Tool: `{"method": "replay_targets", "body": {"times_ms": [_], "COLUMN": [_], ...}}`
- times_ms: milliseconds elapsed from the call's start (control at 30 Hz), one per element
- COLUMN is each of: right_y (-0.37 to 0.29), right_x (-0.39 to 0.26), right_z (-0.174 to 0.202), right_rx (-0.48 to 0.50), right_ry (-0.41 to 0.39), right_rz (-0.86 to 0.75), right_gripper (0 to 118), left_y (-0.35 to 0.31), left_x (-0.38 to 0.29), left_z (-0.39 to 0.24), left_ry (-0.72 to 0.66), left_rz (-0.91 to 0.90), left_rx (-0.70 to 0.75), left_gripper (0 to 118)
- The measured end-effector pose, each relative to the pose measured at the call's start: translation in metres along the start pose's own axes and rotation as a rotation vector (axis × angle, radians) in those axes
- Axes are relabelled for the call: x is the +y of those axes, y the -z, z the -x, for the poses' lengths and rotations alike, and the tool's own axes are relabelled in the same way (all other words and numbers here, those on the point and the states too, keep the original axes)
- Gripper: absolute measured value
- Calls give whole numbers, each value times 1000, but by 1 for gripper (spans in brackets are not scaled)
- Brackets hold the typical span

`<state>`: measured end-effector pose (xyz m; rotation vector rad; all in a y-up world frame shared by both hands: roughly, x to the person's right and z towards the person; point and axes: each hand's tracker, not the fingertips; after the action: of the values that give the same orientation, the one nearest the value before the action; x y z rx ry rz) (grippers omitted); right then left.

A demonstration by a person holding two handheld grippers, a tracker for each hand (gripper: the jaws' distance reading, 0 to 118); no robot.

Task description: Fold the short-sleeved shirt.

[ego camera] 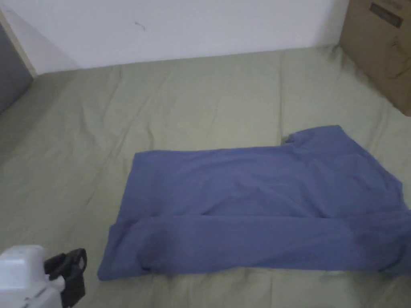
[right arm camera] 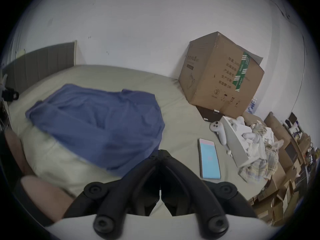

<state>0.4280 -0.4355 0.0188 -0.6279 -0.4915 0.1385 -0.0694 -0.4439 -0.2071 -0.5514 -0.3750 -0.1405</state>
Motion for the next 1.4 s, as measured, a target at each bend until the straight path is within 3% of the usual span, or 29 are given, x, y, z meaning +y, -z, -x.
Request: {"method": "replay_targets", "body": {"times_ms": [67,267,300,333,367,400,433,467,533,567,600,633,667,867,900,933,967,1000,1167,1200,1233,1267,1300,1400], "right_y": [-11,-16,-13,-11,-9,-6,-4,-3,1,1,4,7,11,39,46,52,66,76,118,123,123,120,113,98], "right_x": [-7,-21,-27,-27,-27,-26,-30,-30,-28,-29,-28,-28,-27,-26,-26,-26,-31,-33,-46,-50,-51,-52,-51,-49], "right_z": [8,29,25,26,27,26,24,23,18,20,19,17,14,3,-1,-6,-12,-16,-28,-30,-27,-27,-27,-22], "right_rx": [158,181,191,192,188,190,190,185,183,184,182,184,189,176,175,182,194,211,302,313,312,358,363,358], "right_ry": [29,39,39,38,38,32,34,34,38,44,48,51,55,52,46,51,65,70,65,72,92,132,165,119], "right_rz": [22,70,75,80,87,99,101,101,103,107,110,115,123,117,102,93,98,147,291,313,285,248,218,229], "right_gripper": [0,0,0,0,0,0,0,0,0,0,0,0,0,2,20,66,97,104,98,81,31,10,10,10], "left_y": [1,61,76,89,103,116,125,129,131,127,124,119,118,104,97,94,91,90,90,90,90,89,92,84], "left_x": [-9,-13,-11,-10,-9,-11,-13,-14,-19,-21,-21,-24,-25,-15,-11,-9,-7,-4,2,2,2,2,1,3], "left_z": [-3,-9,-7,-6,-5,-4,-4,-5,-10,-15,-21,-25,-30,-21,-20,-19,-18,-19,-18,-18,-18,-17,-7,-2], "left_ry": [-23,79,70,62,70,77,79,71,13,-28,26,77,99,-8,-14,-20,-19,-16,4,5,3,-4,-10,-18], "left_rz": [60,104,97,108,162,227,254,279,328,300,264,255,255,245,242,231,227,228,234,238,243,249,250,250], "left_rx": [-132,-37,-36,-24,0,18,49,55,-24,-46,10,-15,-33,-67,-68,-71,-79,-81,-93,-91,-92,-100,-105,-118], "left_gripper": [0,0,5,41,88,114,114,102,55,51,39,12,6,5,5,5,5,5,5,5,5,5,5,5]}}
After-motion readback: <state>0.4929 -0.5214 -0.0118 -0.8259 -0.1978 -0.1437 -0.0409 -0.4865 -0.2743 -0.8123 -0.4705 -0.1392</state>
